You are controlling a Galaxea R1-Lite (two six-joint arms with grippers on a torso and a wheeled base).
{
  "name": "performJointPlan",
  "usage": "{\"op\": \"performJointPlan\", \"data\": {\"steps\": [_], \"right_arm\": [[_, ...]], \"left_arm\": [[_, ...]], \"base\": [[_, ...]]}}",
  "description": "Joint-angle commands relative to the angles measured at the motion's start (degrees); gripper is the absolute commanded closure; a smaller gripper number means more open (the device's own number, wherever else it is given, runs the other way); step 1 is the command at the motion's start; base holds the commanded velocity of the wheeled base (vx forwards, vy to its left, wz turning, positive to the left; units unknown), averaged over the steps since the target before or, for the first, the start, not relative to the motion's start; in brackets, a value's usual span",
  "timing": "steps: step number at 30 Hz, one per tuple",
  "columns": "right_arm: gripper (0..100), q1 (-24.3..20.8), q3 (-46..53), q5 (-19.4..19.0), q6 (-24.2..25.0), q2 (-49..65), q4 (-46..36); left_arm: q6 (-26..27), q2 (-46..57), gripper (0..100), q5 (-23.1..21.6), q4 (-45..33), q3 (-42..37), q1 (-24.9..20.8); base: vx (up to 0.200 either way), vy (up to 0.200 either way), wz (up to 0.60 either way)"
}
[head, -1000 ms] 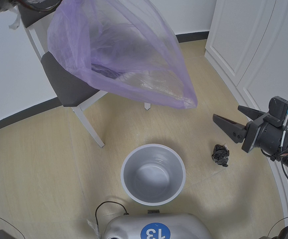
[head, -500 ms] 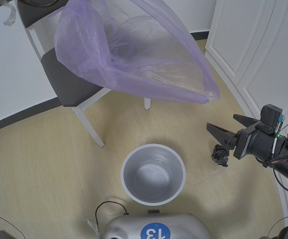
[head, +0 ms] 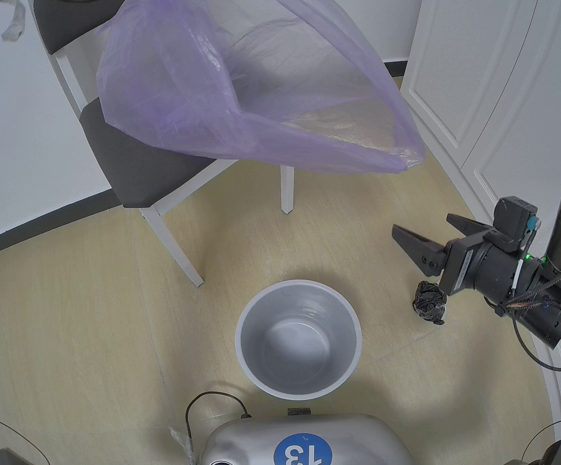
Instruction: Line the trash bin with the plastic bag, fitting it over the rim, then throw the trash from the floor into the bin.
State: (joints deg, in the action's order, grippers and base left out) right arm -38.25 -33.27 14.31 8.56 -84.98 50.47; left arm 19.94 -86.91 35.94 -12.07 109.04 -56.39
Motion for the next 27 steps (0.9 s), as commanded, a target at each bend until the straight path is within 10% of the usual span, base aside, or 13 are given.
{"op": "performJointPlan", "data": {"steps": [1,27], "right_arm": [[0,1.3,-2.7,-0.1,0.1,-1.7,0.8],[0,9.3,-16.0,-2.4,0.8,-12.2,-0.7]], "left_arm": [[0.0,0.1,100,0.0,-0.1,-0.1,-0.4],[0.0,0.6,100,0.9,-0.9,-0.5,-3.4]], "base": [[0.000,0.000,0.00],[0.000,0.000,0.00]]}}
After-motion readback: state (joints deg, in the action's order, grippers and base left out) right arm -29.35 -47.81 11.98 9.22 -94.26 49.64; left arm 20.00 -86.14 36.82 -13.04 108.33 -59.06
